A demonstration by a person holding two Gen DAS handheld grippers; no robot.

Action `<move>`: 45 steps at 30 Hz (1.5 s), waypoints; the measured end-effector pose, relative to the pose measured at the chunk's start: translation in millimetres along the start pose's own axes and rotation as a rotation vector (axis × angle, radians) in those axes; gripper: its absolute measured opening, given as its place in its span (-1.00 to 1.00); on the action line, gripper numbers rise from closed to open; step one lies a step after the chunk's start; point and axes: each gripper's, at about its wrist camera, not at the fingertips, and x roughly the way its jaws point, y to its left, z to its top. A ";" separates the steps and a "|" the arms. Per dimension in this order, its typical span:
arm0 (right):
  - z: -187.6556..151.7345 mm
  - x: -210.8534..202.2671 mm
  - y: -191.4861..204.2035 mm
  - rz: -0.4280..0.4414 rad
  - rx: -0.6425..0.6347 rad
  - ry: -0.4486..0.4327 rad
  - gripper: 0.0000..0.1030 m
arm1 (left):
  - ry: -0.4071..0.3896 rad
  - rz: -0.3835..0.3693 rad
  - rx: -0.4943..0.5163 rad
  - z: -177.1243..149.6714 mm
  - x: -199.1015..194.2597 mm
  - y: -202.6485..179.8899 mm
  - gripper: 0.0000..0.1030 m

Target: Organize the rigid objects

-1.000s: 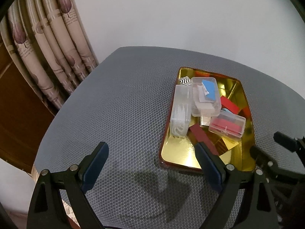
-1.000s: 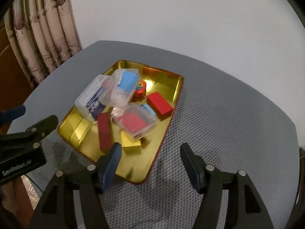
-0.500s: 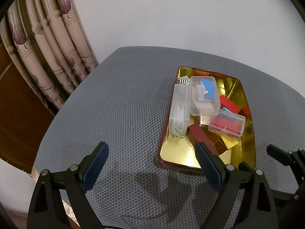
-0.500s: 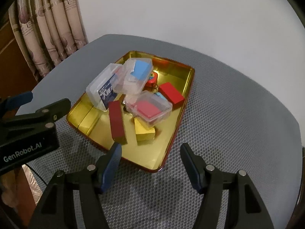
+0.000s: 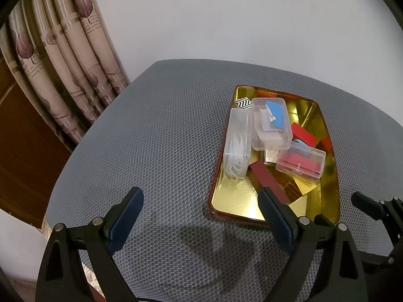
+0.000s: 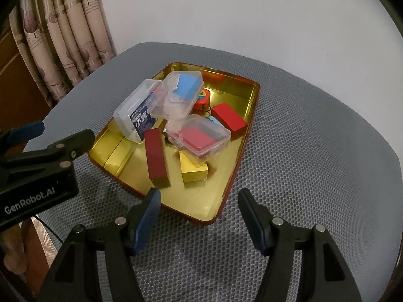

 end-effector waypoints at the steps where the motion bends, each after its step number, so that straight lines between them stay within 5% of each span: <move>1: -0.1 0.4 0.1 0.001 0.001 0.002 0.27 | -0.001 0.001 0.000 0.2 -0.1 0.0 0.75; 45: -7.8 -7.7 -5.3 0.005 -0.013 0.016 0.27 | 0.016 0.003 0.003 0.4 -1.6 9.3 0.75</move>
